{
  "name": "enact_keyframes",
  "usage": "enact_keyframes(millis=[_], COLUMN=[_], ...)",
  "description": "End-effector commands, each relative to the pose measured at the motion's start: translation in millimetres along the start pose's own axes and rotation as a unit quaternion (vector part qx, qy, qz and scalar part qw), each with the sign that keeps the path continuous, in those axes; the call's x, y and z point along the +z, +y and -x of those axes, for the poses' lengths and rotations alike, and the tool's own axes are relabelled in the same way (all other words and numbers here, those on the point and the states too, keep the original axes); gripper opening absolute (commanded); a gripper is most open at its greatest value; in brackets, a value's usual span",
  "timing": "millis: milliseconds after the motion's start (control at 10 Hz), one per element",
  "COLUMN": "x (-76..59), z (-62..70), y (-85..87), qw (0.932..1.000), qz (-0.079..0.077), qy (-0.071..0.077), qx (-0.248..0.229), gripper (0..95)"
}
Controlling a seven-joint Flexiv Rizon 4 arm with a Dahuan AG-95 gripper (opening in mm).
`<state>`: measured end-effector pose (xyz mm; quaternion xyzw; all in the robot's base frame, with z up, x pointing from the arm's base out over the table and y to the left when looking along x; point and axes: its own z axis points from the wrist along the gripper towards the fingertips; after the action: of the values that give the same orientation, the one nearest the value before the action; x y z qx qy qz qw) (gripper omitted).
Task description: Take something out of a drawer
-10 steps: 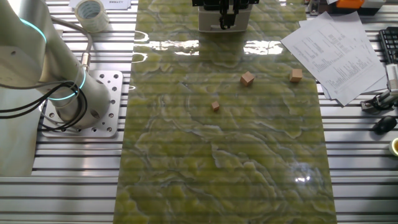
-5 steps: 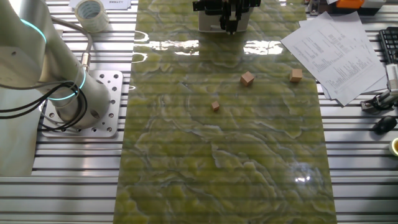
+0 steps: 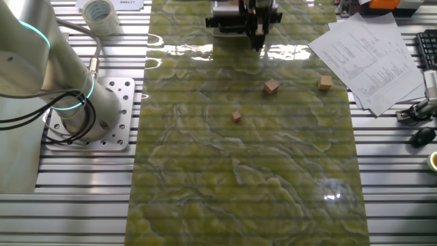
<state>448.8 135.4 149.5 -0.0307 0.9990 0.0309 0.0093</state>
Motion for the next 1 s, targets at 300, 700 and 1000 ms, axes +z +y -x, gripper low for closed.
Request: enact_keyframes(millis=[300, 700, 1000], x=[-9.8, -45.2, -68.8], z=[-4.4, -6.6, -11.6], y=[-26.3, -6.2, -12.6], qw=[0.9998, 0.9972, 0.9978], qz=[-0.015, 0.072, 0.039], qy=[0.008, 0.013, 0.034], qx=[-0.012, -0.011, -0.04], gripper=[57.0, 57.0, 57.0])
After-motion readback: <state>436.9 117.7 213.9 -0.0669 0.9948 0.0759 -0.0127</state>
